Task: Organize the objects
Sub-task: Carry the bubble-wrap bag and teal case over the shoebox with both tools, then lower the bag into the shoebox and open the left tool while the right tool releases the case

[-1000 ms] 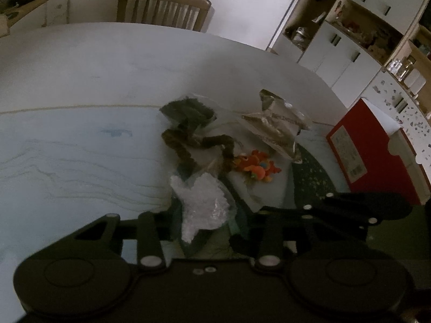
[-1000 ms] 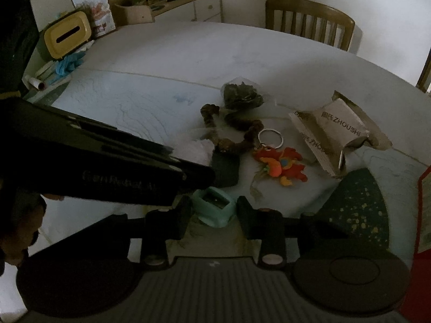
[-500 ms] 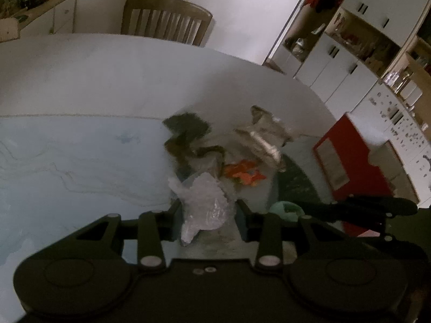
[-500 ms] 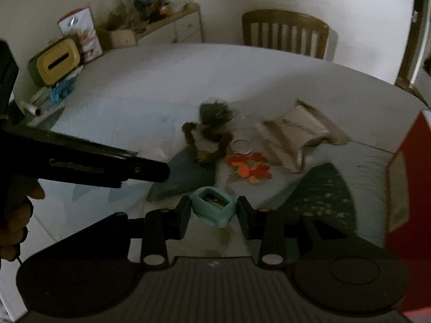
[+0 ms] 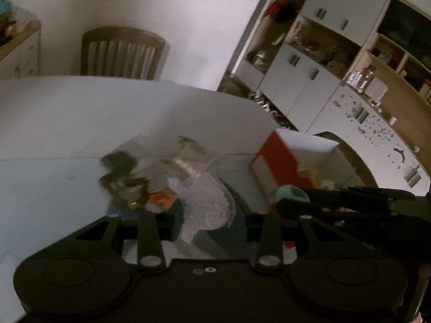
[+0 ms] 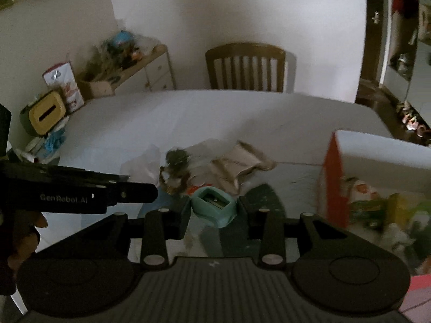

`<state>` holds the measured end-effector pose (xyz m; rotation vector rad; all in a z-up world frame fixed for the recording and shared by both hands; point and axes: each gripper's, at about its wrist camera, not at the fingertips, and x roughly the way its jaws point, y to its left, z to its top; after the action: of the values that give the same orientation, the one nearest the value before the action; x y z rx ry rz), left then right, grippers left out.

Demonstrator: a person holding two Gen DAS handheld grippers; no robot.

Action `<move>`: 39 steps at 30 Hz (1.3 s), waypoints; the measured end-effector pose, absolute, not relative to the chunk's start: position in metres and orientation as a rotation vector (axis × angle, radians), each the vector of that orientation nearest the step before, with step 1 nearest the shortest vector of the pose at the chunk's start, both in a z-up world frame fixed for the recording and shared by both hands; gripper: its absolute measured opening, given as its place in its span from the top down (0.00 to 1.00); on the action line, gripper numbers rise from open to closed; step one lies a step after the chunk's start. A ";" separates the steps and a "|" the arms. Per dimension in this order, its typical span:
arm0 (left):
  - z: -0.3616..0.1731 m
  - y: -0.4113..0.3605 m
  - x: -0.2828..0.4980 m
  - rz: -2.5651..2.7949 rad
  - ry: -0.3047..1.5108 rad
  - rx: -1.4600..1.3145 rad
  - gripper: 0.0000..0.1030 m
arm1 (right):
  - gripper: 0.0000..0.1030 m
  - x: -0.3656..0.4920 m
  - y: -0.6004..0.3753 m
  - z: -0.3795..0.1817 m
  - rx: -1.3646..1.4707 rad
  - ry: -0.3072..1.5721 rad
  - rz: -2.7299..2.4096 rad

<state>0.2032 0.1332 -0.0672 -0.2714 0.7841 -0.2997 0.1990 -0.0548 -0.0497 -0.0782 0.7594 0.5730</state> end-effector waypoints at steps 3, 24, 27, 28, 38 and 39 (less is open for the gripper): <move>-0.057 0.116 0.203 -0.324 0.766 -0.262 0.63 | 0.65 0.197 -0.074 -0.040 -0.059 0.744 0.558; -0.044 -0.036 0.212 -0.433 0.783 -0.133 0.63 | 0.65 0.211 -0.228 -0.027 0.023 0.702 0.404; -0.047 -0.056 0.219 -0.434 0.810 -0.123 0.63 | 0.65 0.220 -0.250 -0.030 0.027 0.705 0.375; -0.047 -0.063 0.221 -0.432 0.814 -0.111 0.63 | 0.65 0.224 -0.256 -0.031 0.032 0.707 0.367; -0.064 -0.123 0.255 -0.395 0.890 -0.019 0.63 | 0.65 0.274 -0.302 -0.048 0.067 0.760 0.317; -0.066 -0.127 0.259 -0.388 0.902 -0.014 0.63 | 0.65 0.280 -0.304 -0.050 0.069 0.769 0.312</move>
<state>0.2590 -0.1274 -0.0662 -0.0141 0.9016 -0.3882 0.2800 -0.3041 -0.0500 0.0690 0.7692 0.3119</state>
